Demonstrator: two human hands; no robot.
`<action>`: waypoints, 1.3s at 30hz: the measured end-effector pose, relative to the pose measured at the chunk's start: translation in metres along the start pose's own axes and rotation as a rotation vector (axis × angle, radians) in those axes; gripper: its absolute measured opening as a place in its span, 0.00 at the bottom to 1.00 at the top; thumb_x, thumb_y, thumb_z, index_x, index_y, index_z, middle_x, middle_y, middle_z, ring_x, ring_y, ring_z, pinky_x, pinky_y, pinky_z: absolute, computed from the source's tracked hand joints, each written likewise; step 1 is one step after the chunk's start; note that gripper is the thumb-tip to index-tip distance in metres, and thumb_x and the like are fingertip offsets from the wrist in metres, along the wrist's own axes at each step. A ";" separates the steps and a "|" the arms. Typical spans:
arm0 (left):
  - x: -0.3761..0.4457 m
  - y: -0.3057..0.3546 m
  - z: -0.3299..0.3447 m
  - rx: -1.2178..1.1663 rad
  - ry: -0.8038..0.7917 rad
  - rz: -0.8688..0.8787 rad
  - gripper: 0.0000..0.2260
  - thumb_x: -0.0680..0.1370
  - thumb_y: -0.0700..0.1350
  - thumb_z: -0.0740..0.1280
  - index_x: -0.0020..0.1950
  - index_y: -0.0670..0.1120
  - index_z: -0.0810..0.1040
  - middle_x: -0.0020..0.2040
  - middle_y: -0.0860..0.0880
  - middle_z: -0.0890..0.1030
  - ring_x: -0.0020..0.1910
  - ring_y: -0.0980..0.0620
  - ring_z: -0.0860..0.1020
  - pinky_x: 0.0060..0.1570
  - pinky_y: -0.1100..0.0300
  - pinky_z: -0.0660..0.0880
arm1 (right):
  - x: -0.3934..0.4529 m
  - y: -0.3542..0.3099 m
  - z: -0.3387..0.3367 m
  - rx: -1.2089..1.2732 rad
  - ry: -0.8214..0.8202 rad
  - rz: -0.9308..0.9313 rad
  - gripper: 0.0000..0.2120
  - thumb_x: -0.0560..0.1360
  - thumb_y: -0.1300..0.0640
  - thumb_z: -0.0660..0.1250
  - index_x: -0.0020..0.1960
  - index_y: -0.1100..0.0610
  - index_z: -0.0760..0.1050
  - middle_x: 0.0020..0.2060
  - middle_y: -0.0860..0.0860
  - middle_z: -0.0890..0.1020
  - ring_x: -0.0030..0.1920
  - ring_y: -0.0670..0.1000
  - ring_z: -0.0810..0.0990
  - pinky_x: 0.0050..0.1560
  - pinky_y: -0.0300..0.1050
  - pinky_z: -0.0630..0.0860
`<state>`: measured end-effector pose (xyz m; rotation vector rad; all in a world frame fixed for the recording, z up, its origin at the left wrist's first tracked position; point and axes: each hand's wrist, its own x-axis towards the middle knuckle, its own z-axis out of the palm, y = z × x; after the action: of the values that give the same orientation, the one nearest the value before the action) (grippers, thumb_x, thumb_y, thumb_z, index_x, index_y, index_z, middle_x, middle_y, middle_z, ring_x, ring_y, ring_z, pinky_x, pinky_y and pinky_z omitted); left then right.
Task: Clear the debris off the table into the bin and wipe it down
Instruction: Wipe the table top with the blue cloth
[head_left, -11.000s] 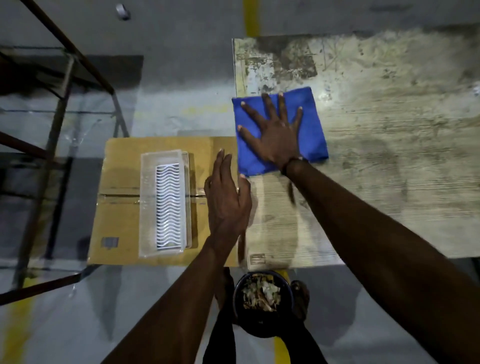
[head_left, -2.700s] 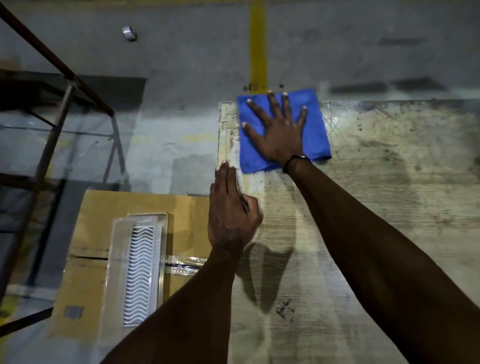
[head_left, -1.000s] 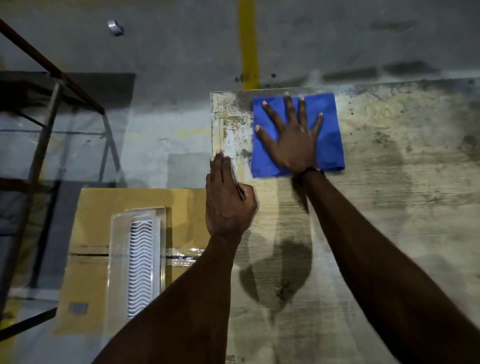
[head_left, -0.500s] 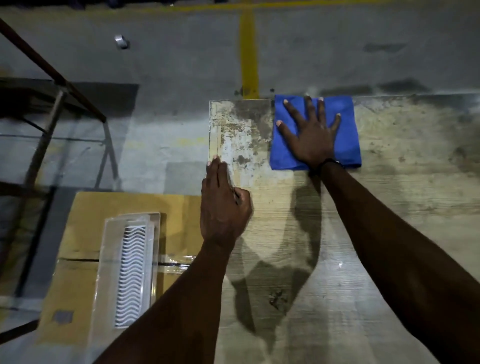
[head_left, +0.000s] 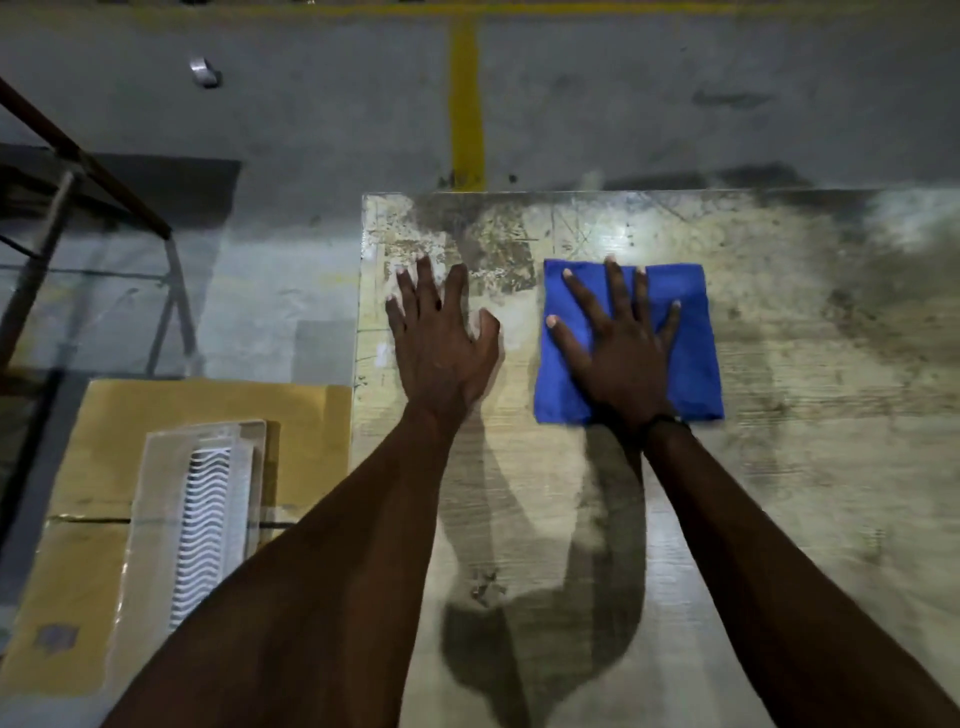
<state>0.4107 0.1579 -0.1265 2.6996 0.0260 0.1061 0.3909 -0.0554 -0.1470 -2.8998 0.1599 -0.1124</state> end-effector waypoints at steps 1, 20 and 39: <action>0.000 0.002 0.003 0.031 0.013 -0.011 0.30 0.82 0.58 0.56 0.84 0.50 0.64 0.86 0.41 0.55 0.85 0.37 0.51 0.82 0.38 0.50 | 0.020 0.006 0.000 -0.004 0.014 0.014 0.32 0.81 0.27 0.53 0.83 0.33 0.57 0.86 0.48 0.57 0.86 0.59 0.52 0.77 0.79 0.48; 0.003 0.011 0.002 0.012 0.052 -0.071 0.30 0.80 0.57 0.61 0.82 0.53 0.67 0.86 0.45 0.58 0.85 0.41 0.53 0.82 0.38 0.52 | 0.073 0.029 -0.012 0.010 -0.027 0.013 0.32 0.81 0.27 0.53 0.83 0.34 0.57 0.86 0.48 0.54 0.86 0.58 0.48 0.78 0.77 0.44; 0.002 0.010 0.001 0.020 0.038 -0.062 0.30 0.80 0.59 0.60 0.83 0.53 0.65 0.86 0.45 0.56 0.86 0.42 0.51 0.82 0.39 0.50 | 0.131 0.050 -0.017 0.003 -0.075 0.078 0.33 0.81 0.26 0.48 0.83 0.33 0.53 0.86 0.49 0.53 0.86 0.59 0.47 0.78 0.78 0.44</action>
<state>0.4134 0.1487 -0.1234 2.7138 0.1229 0.1393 0.5145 -0.1228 -0.1337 -2.8849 0.2596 0.0099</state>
